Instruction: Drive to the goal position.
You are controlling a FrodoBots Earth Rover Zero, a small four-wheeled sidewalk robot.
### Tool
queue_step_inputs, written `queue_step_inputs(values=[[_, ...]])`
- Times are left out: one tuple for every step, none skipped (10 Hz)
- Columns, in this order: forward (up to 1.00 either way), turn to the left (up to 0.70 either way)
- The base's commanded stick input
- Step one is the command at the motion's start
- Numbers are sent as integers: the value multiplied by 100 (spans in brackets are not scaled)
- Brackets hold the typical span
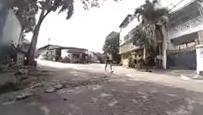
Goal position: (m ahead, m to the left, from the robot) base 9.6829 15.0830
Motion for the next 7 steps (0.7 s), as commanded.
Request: queue_step_inputs(values=[[85,0],[85,0],[85,0],[85,0],[85,0],[85,0],[85,0]])
